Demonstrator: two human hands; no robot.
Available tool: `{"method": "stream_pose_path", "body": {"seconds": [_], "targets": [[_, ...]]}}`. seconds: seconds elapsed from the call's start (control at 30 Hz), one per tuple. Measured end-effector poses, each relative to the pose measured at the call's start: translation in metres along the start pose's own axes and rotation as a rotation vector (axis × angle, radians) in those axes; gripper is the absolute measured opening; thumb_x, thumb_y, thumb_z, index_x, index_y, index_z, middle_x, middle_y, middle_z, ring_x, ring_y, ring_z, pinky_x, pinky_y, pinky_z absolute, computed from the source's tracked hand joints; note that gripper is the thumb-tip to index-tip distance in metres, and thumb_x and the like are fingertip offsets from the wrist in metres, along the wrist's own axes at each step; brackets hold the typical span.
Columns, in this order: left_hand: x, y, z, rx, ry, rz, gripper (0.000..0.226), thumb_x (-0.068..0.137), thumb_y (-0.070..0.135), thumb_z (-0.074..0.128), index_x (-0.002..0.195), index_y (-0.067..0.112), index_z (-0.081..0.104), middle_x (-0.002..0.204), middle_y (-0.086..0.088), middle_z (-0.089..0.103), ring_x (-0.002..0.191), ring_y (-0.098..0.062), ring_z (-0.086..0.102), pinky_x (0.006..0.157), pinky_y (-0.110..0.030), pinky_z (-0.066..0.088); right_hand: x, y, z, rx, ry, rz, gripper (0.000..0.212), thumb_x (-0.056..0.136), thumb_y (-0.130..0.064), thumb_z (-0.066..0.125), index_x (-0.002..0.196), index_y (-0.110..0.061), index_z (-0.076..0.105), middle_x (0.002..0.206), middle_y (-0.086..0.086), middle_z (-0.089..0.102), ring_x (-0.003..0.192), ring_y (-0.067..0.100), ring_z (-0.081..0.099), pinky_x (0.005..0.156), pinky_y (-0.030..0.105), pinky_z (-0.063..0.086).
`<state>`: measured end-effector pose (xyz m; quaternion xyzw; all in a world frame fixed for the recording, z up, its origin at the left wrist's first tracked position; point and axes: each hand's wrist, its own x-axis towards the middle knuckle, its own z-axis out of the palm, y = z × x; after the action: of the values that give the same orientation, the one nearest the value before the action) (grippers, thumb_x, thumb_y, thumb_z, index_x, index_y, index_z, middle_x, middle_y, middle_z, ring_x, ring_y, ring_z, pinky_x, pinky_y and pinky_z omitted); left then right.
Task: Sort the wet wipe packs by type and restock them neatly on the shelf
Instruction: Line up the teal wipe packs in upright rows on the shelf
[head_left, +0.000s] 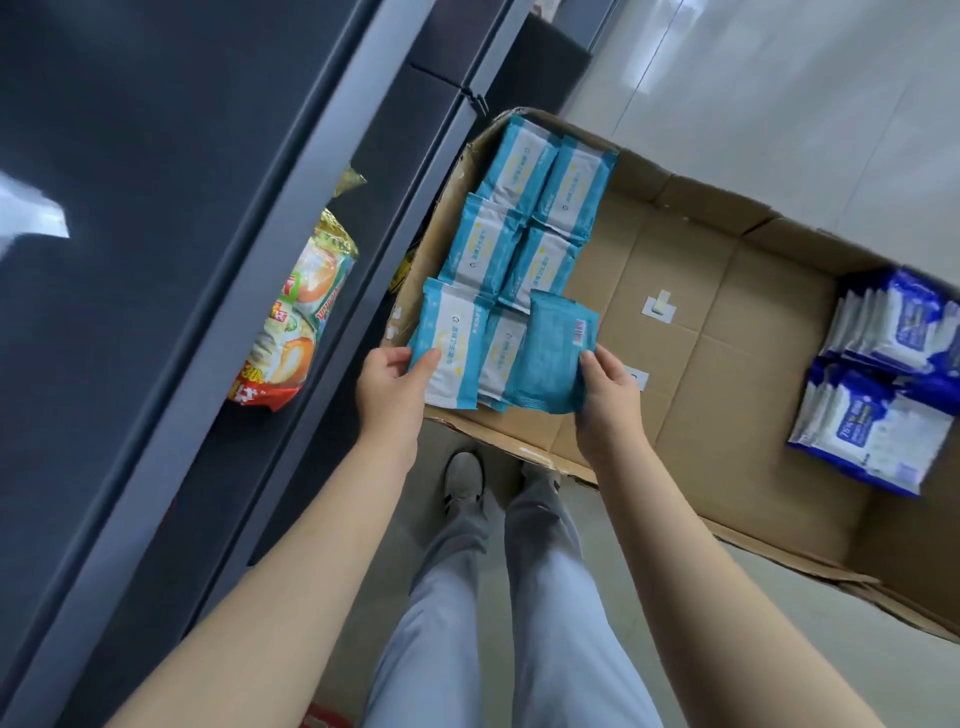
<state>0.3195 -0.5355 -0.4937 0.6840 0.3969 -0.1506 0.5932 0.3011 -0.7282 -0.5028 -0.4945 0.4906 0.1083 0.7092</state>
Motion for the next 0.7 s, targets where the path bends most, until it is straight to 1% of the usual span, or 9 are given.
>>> {"method": "stream_pose_path", "body": {"seconds": [0.13, 0.2, 0.27, 0.3, 0.37, 0.43, 0.47, 0.57, 0.7], "targets": [[-0.070, 0.042, -0.016, -0.097, -0.092, -0.021, 0.020, 0.089, 0.017, 0.071, 0.103, 0.015, 0.055, 0.108, -0.007, 0.071, 0.094, -0.016, 0.072, 0.079, -0.035, 0.060, -0.074, -0.055, -0.023, 0.096, -0.081, 0.008, 0.023, 0.106, -0.018, 0.043, 0.095, -0.019, 0.063, 0.080, -0.002, 0.068, 0.067, 0.008, 0.063, 0.061, 0.021, 0.052], [-0.109, 0.064, -0.024, -0.126, -0.115, -0.006, 0.021, 0.089, 0.017, 0.071, 0.103, 0.014, 0.056, 0.110, -0.009, 0.071, 0.097, -0.019, 0.071, 0.085, -0.039, 0.058, -0.114, -0.082, -0.033, 0.034, -0.172, 0.044, 0.030, 0.104, -0.038, 0.045, 0.102, -0.014, 0.063, 0.074, -0.003, 0.060, 0.060, 0.005, 0.055, 0.056, 0.019, 0.045], [-0.146, 0.084, -0.030, -0.170, -0.123, 0.020, 0.021, 0.089, 0.016, 0.071, 0.102, 0.013, 0.056, 0.108, -0.010, 0.071, 0.095, -0.020, 0.071, 0.085, -0.040, 0.058, -0.151, -0.108, -0.041, -0.059, -0.337, 0.066, 0.050, 0.097, -0.059, 0.046, 0.114, -0.014, 0.060, 0.075, -0.008, 0.060, 0.060, 0.001, 0.055, 0.060, 0.018, 0.043], [-0.163, 0.094, -0.033, -0.193, -0.125, 0.037, 0.020, 0.089, 0.015, 0.071, 0.101, 0.012, 0.056, 0.107, -0.011, 0.072, 0.095, -0.020, 0.072, 0.085, -0.040, 0.058, -0.167, -0.120, -0.045, -0.098, -0.424, 0.060, 0.056, 0.090, -0.066, 0.051, 0.114, -0.018, 0.061, 0.077, -0.010, 0.062, 0.062, 0.000, 0.054, 0.064, 0.019, 0.041], [-0.192, 0.107, -0.036, -0.233, -0.114, 0.066, 0.021, 0.088, 0.016, 0.072, 0.101, 0.012, 0.056, 0.106, -0.011, 0.072, 0.094, -0.021, 0.072, 0.084, -0.040, 0.058, -0.193, -0.138, -0.052, -0.136, -0.577, 0.046, 0.062, 0.062, -0.073, 0.072, 0.105, -0.028, 0.068, 0.077, -0.013, 0.065, 0.062, 0.002, 0.051, 0.067, 0.021, 0.036], [-0.220, 0.119, -0.038, -0.284, -0.081, 0.096, 0.020, 0.087, 0.016, 0.072, 0.099, 0.013, 0.056, 0.105, -0.011, 0.072, 0.093, -0.023, 0.071, 0.085, -0.042, 0.057, -0.208, -0.154, -0.055, -0.136, -0.715, 0.034, 0.068, 0.039, -0.068, 0.087, 0.094, -0.031, 0.071, 0.075, -0.010, 0.063, 0.060, 0.005, 0.044, 0.064, 0.023, 0.032], [-0.232, 0.123, -0.038, -0.318, -0.057, 0.109, 0.020, 0.087, 0.015, 0.073, 0.098, 0.012, 0.056, 0.105, -0.012, 0.073, 0.094, -0.024, 0.071, 0.087, -0.043, 0.057, -0.211, -0.160, -0.057, -0.134, -0.765, 0.042, 0.072, 0.036, -0.065, 0.090, 0.094, -0.029, 0.069, 0.075, -0.008, 0.059, 0.059, 0.006, 0.041, 0.062, 0.024, 0.030], [-0.272, 0.128, -0.040, -0.425, 0.018, 0.155, 0.021, 0.087, 0.014, 0.072, 0.101, 0.010, 0.058, 0.101, -0.011, 0.074, 0.091, -0.024, 0.072, 0.082, -0.044, 0.058, -0.223, -0.186, -0.064, -0.163, -0.892, 0.118, 0.079, 0.043, -0.057, 0.091, 0.106, -0.019, 0.062, 0.081, 0.000, 0.055, 0.062, 0.009, 0.042, 0.062, 0.025, 0.030], [-0.323, 0.128, -0.046, -0.627, 0.117, 0.210, 0.012, 0.090, 0.010, 0.067, 0.096, 0.012, 0.058, 0.095, -0.009, 0.074, 0.081, -0.018, 0.072, 0.070, -0.034, 0.056, -0.244, -0.213, -0.071, -0.150, -1.092, 0.217, 0.072, 0.069, -0.053, 0.075, 0.126, -0.013, 0.059, 0.106, 0.009, 0.063, 0.081, 0.017, 0.058, 0.073, 0.029, 0.037]]}}
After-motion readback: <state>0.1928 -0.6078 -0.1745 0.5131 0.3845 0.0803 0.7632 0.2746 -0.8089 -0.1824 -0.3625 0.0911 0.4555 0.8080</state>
